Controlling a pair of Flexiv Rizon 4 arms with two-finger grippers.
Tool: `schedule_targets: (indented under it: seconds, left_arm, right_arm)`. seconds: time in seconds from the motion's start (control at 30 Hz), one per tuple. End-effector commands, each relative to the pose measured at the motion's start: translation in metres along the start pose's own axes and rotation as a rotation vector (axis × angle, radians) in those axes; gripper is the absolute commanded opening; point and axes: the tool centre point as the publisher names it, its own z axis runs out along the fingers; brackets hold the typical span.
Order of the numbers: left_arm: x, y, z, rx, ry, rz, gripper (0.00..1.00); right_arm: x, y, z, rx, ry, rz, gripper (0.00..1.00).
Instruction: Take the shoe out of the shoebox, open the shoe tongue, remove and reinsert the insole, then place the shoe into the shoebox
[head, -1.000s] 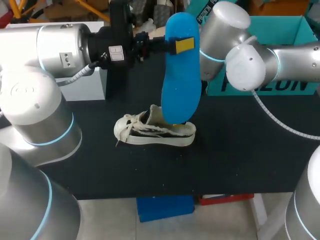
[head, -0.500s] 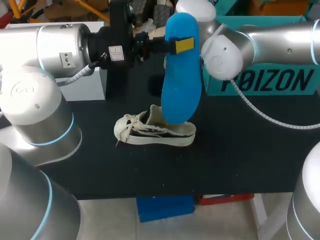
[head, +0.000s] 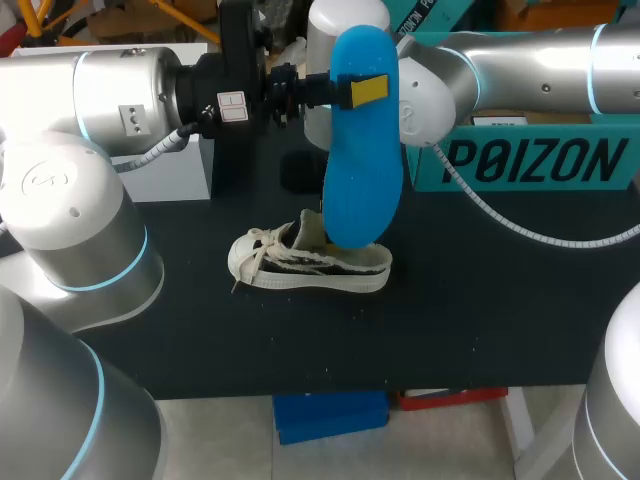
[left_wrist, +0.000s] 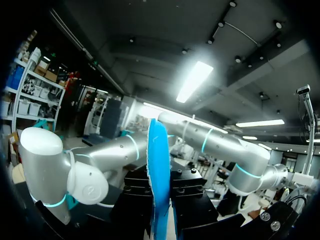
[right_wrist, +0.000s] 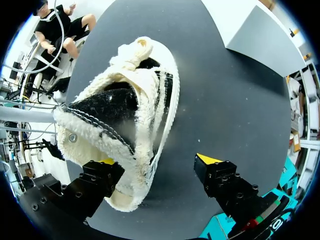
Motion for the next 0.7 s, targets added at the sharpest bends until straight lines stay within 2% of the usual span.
schedule_targets:
  seconds: [0.03,0.07,0.7]
  left_arm:
    - [0.0005,-0.0001,0.0011,-0.006,-0.002,-0.002,0.00]
    - [0.0005,-0.0001,0.0011,-0.006,-0.002,-0.002,0.00]
    - [0.0005,-0.0001,0.0011,-0.006,-0.002,-0.002,0.00]
  right_arm:
    - [0.0026,0.0022,-0.0001,0.021,-0.007,0.012,0.20]
    - [0.0031,0.0013,0.0003,0.013,-0.010,0.017,0.00]
    - [0.0033,0.0008,0.0006,-0.002,-0.008,0.024,0.00]
